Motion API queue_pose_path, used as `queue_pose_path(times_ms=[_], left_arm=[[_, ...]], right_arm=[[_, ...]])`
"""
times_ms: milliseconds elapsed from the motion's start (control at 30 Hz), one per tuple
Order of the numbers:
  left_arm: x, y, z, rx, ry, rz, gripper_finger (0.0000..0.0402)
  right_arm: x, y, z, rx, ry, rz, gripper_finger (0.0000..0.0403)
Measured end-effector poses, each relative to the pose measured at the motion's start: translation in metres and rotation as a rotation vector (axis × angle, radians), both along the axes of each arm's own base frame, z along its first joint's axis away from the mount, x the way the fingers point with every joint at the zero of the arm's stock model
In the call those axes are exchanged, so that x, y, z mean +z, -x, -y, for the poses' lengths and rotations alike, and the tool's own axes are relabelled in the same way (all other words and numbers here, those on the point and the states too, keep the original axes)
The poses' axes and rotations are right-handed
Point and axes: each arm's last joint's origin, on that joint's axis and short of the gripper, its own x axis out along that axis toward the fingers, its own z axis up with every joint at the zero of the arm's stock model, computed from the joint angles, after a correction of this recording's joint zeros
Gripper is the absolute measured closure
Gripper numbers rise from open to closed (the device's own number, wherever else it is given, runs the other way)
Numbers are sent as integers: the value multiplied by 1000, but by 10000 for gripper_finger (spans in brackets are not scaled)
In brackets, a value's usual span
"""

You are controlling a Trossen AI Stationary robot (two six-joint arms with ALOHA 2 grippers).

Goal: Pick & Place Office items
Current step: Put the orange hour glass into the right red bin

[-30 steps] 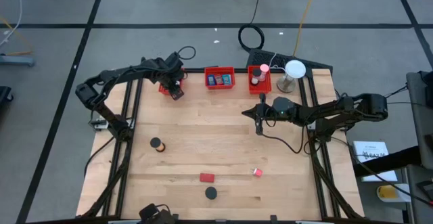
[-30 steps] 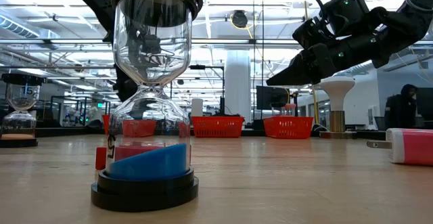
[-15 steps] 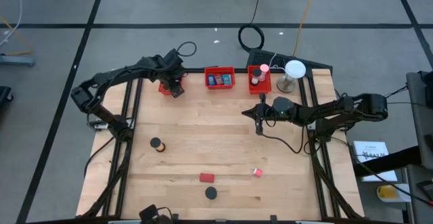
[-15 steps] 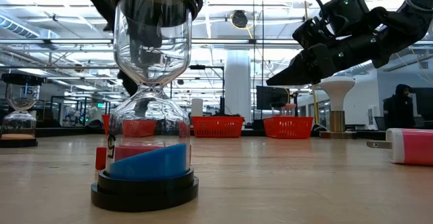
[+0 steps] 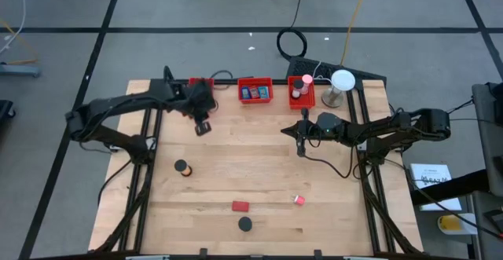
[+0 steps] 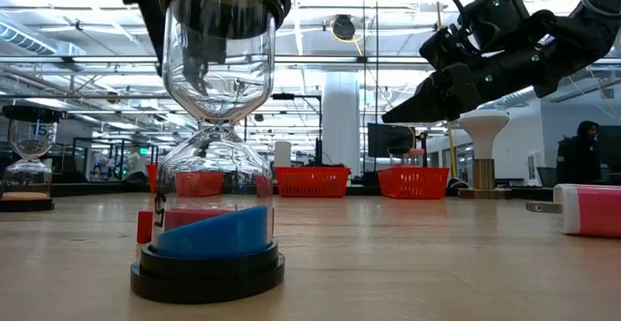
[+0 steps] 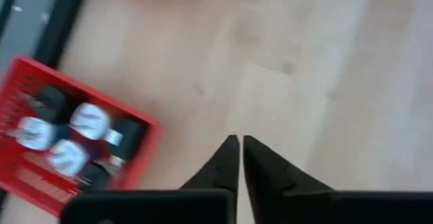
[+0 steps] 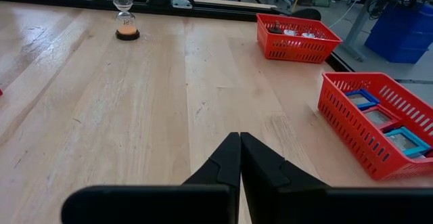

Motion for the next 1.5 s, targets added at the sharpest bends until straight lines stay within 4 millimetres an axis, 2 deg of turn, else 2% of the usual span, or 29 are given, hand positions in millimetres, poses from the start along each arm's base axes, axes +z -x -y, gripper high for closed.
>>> queue_pose_path(times_ms=[133, 233, 467, 700, 867, 1067, 1333, 1500], left_arm=[[2, -2, 27, 36, 76, -13, 398], [1, -7, 46, 89, 139, -24, 382], [-4, -1, 94, 180, 230, -168, 302], [2, 7, 127, 297, 333, -264, 198], [4, 11, 143, 314, 373, -307, 135], [3, 19, 159, 361, 344, -349, 84], [3, 27, 166, 494, 330, -399, 48], [-7, 32, 168, 529, 317, -435, 41]], right_arm=[[0, 0, 0, 1, 4, 0, 399], [0, 0, 0, 1, 4, 0, 399], [0, 0, 0, -1, -3, 1, 399], [0, 0, 0, -1, -4, 1, 399], [0, 0, 0, -1, -4, 1, 399], [0, 0, 0, -1, -3, 1, 399], [0, 0, 0, 0, -2, 1, 399], [0, 0, 0, 0, -2, 1, 399]])
